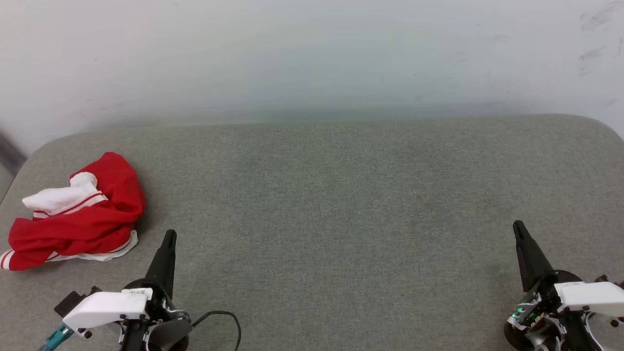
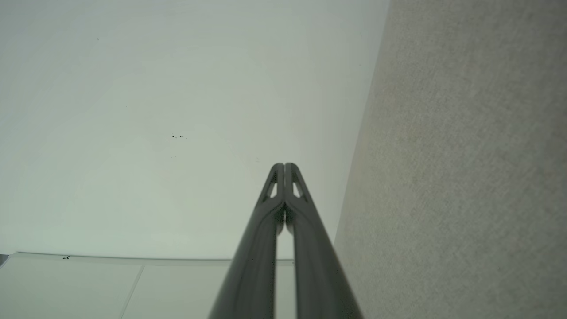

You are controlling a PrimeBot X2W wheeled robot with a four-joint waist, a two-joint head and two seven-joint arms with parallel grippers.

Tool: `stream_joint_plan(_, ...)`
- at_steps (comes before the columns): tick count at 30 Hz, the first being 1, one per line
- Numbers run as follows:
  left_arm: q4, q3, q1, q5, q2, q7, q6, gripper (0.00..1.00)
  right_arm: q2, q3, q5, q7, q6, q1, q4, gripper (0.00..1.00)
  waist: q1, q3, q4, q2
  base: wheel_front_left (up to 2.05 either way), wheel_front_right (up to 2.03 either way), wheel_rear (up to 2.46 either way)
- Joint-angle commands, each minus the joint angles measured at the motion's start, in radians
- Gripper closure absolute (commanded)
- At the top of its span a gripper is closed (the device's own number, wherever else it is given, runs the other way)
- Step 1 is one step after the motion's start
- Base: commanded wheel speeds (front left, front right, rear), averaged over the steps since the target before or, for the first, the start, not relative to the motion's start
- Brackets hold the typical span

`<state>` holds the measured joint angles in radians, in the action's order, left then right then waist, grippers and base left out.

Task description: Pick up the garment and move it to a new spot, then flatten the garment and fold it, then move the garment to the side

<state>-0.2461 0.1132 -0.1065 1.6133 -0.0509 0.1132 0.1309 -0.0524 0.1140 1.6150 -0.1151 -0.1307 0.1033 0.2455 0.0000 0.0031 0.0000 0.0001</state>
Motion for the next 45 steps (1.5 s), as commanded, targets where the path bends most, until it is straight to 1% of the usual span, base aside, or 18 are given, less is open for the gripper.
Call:
stream_joint_plan(1,0.001,0.002,-0.007,-0.001,0.001,0.004,0.002,1.0,0.005,-0.001,-0.005,0.0,0.0,0.013,0.0,1.0,0.0,0.0,0.0,-0.0001,0.0,0.0,0.0)
stream_joint_plan(34,0.001,0.002,-0.007,-0.001,0.001,0.004,0.002,1.0,0.005,-0.001,-0.005,0.0,0.0,0.013,0.0,1.0,0.0,0.0,0.0,-0.0001,0.0,0.0,0.0)
stream_joint_plan(35,0.0,0.0,0.0,0.0,0.0,0.0,0.0,0.0,0.0,0.0,0.0,0.0,0.0,0.0,0.0,0.0,0.0,0.0,0.0,-0.0001,0.0,0.0,0.0)
stream_joint_plan(38,-0.025,-0.004,0.02,0.0,0.003,-0.002,0.0,0.0,0.0,-0.001,0.0,0.001,0.0,-0.022,0.025,0.0,0.0,0.0,0.0,-0.0001,0.0,0.0,0.0)
stream_joint_plan(45,0.003,-0.005,0.028,-0.03,0.003,-0.037,0.0,0.0,0.0,-0.005,-0.026,0.036,0.0,-0.03,0.007,0.0,0.0,0.001,0.0,-0.0001,0.0,0.0,0.0)
